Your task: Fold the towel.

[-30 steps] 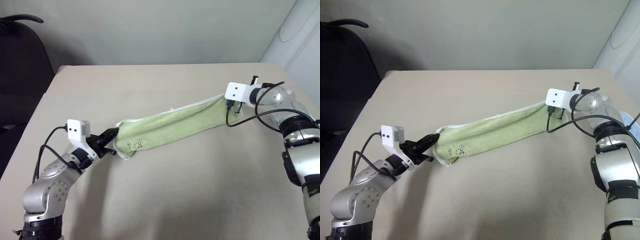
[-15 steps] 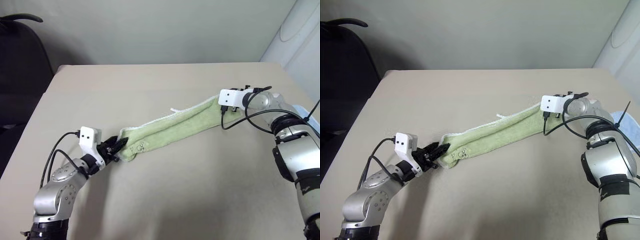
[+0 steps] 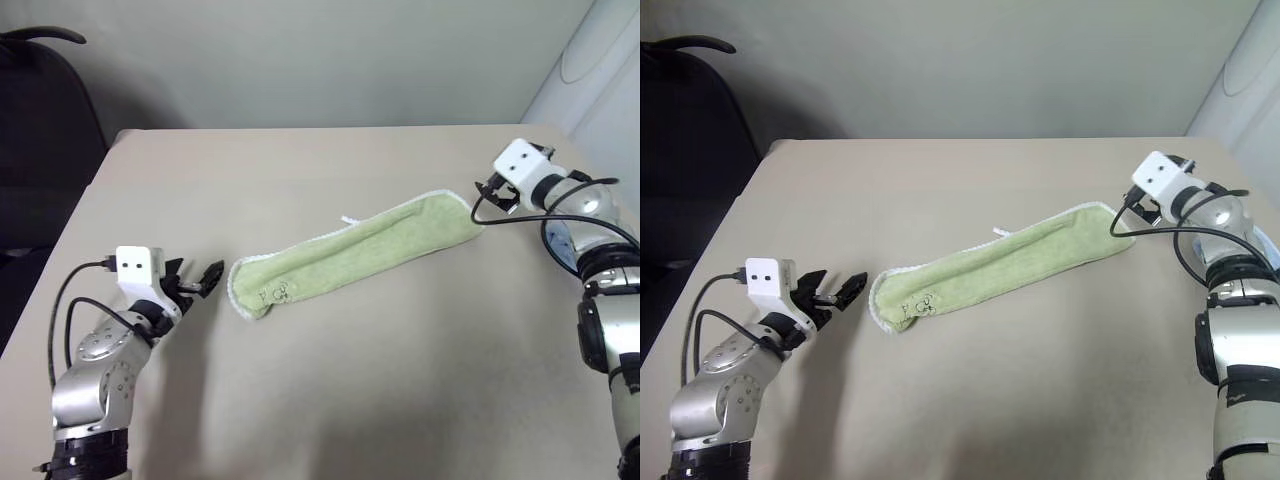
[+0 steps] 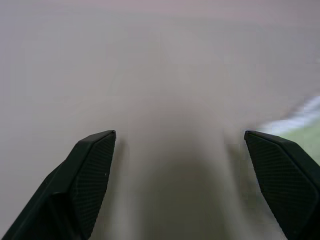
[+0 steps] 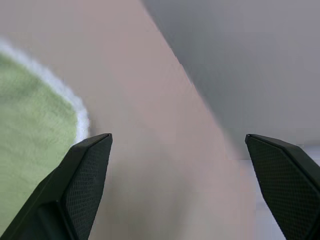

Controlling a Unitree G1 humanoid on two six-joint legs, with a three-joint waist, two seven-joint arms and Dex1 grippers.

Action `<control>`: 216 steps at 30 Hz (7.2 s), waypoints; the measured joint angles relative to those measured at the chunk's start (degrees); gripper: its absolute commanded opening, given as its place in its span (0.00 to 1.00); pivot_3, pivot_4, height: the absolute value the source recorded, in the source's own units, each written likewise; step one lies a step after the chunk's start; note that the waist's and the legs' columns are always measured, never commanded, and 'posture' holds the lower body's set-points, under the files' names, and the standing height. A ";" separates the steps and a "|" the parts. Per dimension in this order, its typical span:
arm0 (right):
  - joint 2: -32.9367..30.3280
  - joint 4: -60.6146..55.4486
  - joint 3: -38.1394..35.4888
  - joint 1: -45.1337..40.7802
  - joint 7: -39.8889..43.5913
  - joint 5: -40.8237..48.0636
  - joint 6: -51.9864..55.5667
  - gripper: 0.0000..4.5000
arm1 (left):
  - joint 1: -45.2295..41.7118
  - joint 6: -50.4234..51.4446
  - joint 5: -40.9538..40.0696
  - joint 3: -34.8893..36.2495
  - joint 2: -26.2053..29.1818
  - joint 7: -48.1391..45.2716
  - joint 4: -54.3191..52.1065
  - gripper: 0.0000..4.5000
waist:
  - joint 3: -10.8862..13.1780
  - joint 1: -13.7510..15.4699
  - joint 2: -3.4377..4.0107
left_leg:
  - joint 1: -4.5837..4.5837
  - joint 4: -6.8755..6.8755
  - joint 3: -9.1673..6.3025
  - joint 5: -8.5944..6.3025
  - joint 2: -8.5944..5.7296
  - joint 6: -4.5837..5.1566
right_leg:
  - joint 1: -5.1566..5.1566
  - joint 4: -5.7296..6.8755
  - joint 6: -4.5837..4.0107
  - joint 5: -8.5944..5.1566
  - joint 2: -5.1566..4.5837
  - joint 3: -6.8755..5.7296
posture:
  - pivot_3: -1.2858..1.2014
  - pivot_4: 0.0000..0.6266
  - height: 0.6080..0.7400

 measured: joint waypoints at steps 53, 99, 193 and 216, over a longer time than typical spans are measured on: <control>13.76 -6.38 -39.74 8.36 -16.34 44.28 51.03 0.01 | 2.39 -2.50 -3.07 -11.89 4.43 -17.94 -17.29 1.00 | -0.22 -0.16 -0.35 | 0.71 0.02 -0.17 -0.34 -0.05 0.59 | 0.67 -0.02 0.03 -0.05 0.19 0.15 | 0.52 0.24 1.00; -1.12 -57.88 0.57 34.05 22.32 21.28 27.22 0.74 | 2.84 -2.88 -2.16 -14.34 0.28 -16.50 -15.50 1.00 | -0.13 0.39 -0.14 | 0.49 0.00 -0.10 -0.04 -0.06 0.07 | 0.51 -0.05 0.10 -0.08 0.19 0.14 | 0.52 0.24 1.00; 16.08 -36.35 -9.33 23.55 5.46 21.72 17.73 0.00 | -27.46 32.30 -43.29 -2.22 -0.44 14.81 -3.00 0.01 | -0.10 0.99 -0.05 | 0.89 -0.13 -0.12 0.03 -0.28 -0.02 | 0.78 -0.10 0.23 -0.20 0.10 0.25 | 0.52 0.24 1.00; 15.15 -51.59 -20.75 38.64 -12.33 23.90 19.20 0.00 | -56.71 19.55 -7.05 -32.69 -27.69 -15.03 42.36 0.33 | -0.04 1.45 -0.11 | 0.21 0.29 -0.04 -0.03 -0.40 0.16 | 0.29 -0.04 0.58 -0.18 -0.08 0.33 | 0.52 0.24 1.00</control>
